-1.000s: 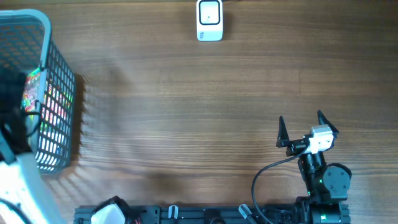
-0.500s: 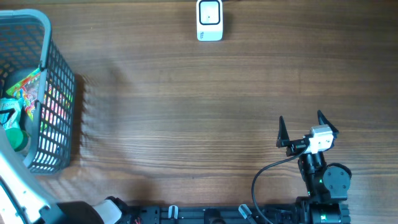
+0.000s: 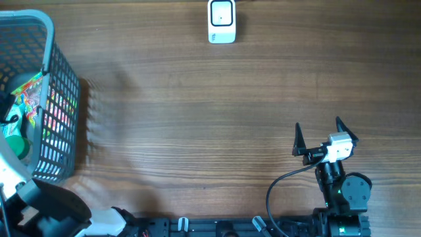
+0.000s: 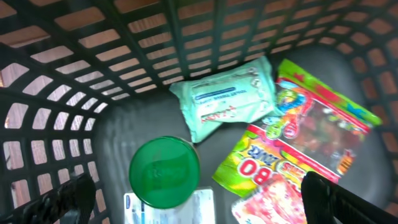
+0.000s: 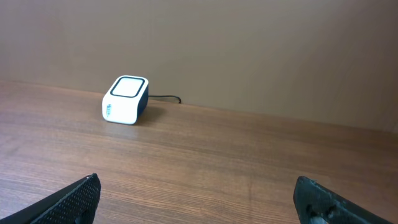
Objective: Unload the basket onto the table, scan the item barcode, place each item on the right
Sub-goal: 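Reach the left gripper into the basket and grasp the green-lidded jar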
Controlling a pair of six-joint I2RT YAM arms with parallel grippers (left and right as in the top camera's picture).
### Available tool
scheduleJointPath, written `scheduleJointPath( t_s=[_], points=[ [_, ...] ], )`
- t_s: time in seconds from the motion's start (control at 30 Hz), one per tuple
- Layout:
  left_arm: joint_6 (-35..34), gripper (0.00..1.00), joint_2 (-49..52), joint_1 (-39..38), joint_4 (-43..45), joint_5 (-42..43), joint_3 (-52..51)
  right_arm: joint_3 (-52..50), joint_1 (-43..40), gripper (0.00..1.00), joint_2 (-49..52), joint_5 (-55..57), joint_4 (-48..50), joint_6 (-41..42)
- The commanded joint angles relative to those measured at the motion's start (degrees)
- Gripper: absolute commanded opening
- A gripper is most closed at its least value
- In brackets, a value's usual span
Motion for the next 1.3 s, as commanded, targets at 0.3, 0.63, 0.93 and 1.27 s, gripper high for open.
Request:
scheduleJointPath(
  t_s=[0.3, 0.63, 0.93, 1.27],
  points=[
    [1.22, 1.00, 9.29, 4.94, 0.63, 5.95, -0.22, -0.07, 0.17, 1.00, -0.20, 0.76, 0.17, -0.52],
    [1.22, 1.00, 13.16, 4.98, 0.15, 5.92, -0.24, -0.07, 0.17, 1.00, -0.20, 0.79, 0.20, -0.52],
    [1.18, 1.00, 13.20, 5.09, 3.04, 5.95, -4.52, -0.07, 0.17, 1.00, -0.20, 0.79, 0.20, -0.52],
    [1.16, 1.00, 13.27, 5.09, 8.90, 5.95, -10.10, -0.07, 0.17, 1.00, -0.20, 0.79, 0.20, -0.52]
  ],
)
